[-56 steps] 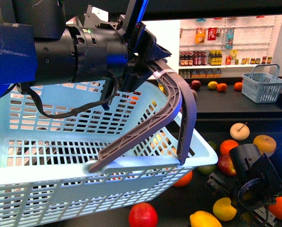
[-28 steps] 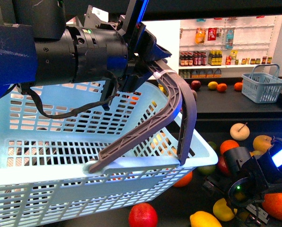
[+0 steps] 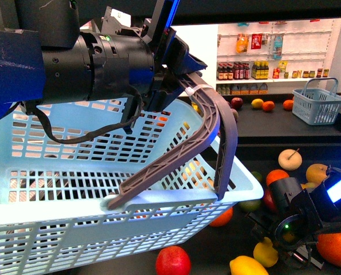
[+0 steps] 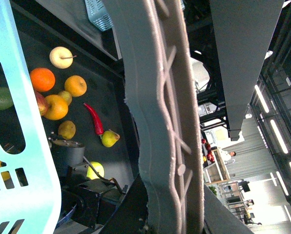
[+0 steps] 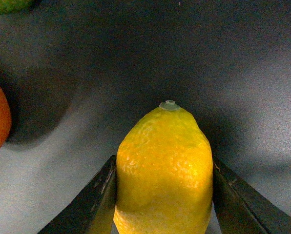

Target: Pick lemon from shelf

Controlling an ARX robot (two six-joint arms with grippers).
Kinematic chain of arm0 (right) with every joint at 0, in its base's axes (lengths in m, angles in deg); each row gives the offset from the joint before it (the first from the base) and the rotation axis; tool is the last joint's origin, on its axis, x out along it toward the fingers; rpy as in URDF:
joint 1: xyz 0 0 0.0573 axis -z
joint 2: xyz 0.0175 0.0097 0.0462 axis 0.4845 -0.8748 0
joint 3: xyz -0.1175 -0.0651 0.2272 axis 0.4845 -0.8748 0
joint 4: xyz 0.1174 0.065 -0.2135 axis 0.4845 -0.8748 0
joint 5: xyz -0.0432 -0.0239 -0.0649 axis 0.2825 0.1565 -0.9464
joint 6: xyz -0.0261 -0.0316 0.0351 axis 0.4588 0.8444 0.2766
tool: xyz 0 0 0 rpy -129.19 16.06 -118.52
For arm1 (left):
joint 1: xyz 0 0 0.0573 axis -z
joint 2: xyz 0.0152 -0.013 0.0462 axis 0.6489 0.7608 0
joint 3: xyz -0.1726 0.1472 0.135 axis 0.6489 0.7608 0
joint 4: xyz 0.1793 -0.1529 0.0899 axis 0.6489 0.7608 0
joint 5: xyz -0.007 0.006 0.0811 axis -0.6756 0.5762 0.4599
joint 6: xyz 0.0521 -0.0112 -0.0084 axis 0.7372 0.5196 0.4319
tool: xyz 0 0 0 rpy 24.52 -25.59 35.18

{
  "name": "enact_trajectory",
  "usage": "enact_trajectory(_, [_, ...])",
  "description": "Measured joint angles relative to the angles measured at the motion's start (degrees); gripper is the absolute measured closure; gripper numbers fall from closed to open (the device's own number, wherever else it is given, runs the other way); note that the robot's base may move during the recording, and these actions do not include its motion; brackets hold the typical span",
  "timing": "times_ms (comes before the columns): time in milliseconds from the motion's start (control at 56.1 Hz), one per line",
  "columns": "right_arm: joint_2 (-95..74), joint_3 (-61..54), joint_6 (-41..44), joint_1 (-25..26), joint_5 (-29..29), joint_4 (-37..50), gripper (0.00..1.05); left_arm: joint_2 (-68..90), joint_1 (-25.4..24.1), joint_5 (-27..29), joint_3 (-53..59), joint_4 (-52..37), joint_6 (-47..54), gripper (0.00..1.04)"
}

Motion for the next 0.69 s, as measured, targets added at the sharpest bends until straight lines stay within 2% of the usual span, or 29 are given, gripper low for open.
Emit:
enact_trajectory(267, [15.93, -10.49, -0.59, 3.85, -1.38, 9.75, 0.6, 0.0, 0.0, -0.02, 0.0, 0.0, -0.02, 0.95])
enact_trajectory(374, [26.71, -15.89, -1.75, 5.14, 0.66, 14.86, 0.61, 0.0, 0.0, 0.0, 0.0, 0.0, 0.0, 0.95])
enact_trajectory(463, [39.74, -21.86, -4.33, 6.16, 5.53, 18.78, 0.61, 0.0, -0.02, 0.0, 0.0, 0.0, -0.02, 0.95])
enact_trajectory(516, [46.99, -25.35, -6.6, 6.12, 10.49, 19.76, 0.61, 0.0, -0.02, 0.02, 0.0, 0.0, 0.02, 0.95])
enact_trajectory(695, [54.6, -33.92, -9.92, 2.03, 21.57, 25.99, 0.61, 0.0, 0.0, 0.0, 0.0, 0.0, 0.0, 0.95])
